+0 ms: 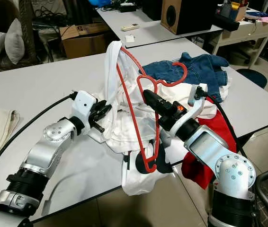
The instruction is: Hang hanger
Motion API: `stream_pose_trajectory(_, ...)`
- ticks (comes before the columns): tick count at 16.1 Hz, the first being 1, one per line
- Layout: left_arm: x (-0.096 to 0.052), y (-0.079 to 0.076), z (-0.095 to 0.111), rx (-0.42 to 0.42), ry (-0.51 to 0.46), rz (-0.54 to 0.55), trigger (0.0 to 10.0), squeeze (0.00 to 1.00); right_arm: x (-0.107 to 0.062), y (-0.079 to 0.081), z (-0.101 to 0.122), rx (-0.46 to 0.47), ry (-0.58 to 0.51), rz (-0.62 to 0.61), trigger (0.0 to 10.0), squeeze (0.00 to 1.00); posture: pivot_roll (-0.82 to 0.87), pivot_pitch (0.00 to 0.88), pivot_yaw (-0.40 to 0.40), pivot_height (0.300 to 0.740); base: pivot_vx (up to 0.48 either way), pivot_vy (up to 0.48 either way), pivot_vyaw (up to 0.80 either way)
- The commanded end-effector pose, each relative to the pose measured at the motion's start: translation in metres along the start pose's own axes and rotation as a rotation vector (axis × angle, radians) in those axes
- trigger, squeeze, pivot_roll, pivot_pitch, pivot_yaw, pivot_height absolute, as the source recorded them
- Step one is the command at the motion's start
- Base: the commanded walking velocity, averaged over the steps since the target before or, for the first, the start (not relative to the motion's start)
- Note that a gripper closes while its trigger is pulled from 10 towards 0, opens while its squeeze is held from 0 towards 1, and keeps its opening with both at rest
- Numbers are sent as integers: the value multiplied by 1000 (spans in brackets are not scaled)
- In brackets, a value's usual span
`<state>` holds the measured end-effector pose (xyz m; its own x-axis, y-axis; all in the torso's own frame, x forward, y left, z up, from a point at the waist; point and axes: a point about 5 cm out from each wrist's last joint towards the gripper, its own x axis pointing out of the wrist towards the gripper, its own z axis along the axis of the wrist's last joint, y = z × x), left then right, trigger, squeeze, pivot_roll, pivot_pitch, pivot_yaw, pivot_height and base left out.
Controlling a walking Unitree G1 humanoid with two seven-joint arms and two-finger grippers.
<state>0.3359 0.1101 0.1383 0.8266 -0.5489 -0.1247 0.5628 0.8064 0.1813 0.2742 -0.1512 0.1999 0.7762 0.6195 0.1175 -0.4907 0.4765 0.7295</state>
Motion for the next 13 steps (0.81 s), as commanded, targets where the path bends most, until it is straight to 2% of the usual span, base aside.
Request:
stream_pose_trajectory(1, 1, 2, 4, -9, -16, -5, 0, 0, 1, 8, 4, -22, -7, 36, 10000, 0, -41, 6, 63, 740, 0, 0, 0)
stream_pose_trajectory(6, 1, -2, 1, -24, -22, -12, 0, 0, 1, 8, 3, -21, -5, 38, 10000, 0, -46, 1, 62, 740, 0, 0, 0)
stream_pose_trajectory(8, 0, 1, 2, -33, -32, 1, 0, 0, 2, 8, 3, -22, -4, 38, 10000, 0, -48, 0, 61, 740, 0, 0, 0)
stream_pose_trajectory(10, -5, 12, 15, -110, -90, 3, 0, 0, 3, 7, 4, -32, -14, 20, 10000, 0, -49, 0, 62, 740, 0, 0, 0)
stream_pose_trajectory(12, -24, 16, 38, -238, -159, -201, 0, 0, 8, -2, 10, -46, -90, -59, 10000, 0, -46, 0, 62, 740, 0, 0, 0)
stream_pose_trajectory(13, -27, 17, 41, -243, -161, -237, 0, 0, 9, -4, 11, -39, -108, -75, 10000, 0, -46, 0, 62, 740, 0, 0, 0)
